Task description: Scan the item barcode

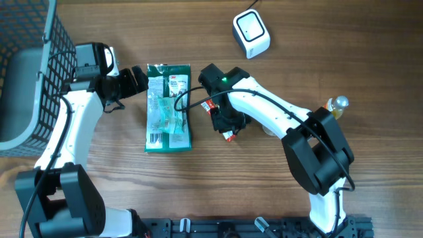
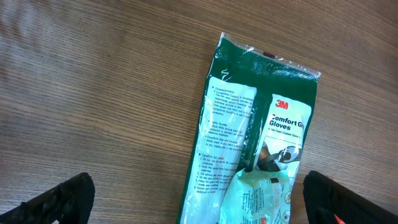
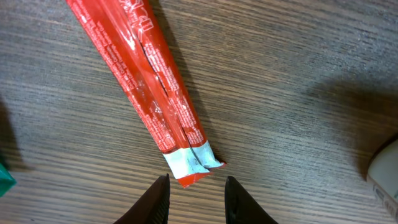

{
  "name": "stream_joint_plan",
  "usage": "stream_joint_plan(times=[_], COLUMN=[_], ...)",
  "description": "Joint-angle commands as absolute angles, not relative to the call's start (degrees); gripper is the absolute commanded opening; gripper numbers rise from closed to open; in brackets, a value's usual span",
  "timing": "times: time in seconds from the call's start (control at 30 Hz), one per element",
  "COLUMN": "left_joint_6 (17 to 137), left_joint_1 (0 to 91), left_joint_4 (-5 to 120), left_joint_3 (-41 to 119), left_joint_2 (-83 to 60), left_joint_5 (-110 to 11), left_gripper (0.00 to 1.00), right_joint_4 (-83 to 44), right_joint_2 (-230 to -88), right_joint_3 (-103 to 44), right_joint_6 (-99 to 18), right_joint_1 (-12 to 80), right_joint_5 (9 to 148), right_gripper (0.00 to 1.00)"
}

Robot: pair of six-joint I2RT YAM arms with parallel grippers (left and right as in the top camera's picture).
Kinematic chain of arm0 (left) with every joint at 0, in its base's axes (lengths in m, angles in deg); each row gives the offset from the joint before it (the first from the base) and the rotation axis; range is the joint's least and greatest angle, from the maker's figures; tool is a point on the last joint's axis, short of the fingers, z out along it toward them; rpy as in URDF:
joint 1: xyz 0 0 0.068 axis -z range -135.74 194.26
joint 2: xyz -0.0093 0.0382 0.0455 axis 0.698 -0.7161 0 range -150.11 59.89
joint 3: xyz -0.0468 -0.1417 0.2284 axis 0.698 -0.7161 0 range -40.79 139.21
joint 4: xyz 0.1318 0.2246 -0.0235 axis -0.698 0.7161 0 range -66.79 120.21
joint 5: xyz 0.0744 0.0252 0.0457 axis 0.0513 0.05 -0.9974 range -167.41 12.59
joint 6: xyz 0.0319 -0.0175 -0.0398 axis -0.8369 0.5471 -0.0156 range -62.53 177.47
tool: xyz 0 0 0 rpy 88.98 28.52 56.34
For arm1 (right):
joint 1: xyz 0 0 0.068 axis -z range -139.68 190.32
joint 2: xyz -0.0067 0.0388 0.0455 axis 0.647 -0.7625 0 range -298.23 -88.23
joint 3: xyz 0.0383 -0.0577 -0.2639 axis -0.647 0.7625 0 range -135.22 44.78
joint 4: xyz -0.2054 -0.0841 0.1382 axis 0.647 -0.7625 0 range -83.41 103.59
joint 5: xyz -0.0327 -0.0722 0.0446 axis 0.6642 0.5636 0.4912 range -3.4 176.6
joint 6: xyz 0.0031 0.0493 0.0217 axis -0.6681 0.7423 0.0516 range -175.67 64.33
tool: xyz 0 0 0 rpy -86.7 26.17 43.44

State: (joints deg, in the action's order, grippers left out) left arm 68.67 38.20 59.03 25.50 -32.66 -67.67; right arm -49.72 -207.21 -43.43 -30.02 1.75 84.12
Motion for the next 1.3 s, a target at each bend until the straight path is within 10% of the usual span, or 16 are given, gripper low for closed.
stream_joint_plan(times=[0.0, 1.27], left_joint_6=[68.17, 68.17], left_joint_1=[37.72, 37.7], left_joint_4=[58.83, 58.81], left_joint_3=[26.24, 26.24], left_joint_2=[-32.03, -32.03], left_joint_5=[-68.04, -68.04], left_gripper=[1.0, 1.0], right_joint_4=[-49.55, -47.06], right_joint_2=[-207.71, -207.71], right_joint_3=[-42.84, -39.52], right_joint_6=[-25.3, -20.99], right_joint_1=[1.73, 4.13], right_joint_5=[86.64, 80.01], right_gripper=[0.29, 0.25])
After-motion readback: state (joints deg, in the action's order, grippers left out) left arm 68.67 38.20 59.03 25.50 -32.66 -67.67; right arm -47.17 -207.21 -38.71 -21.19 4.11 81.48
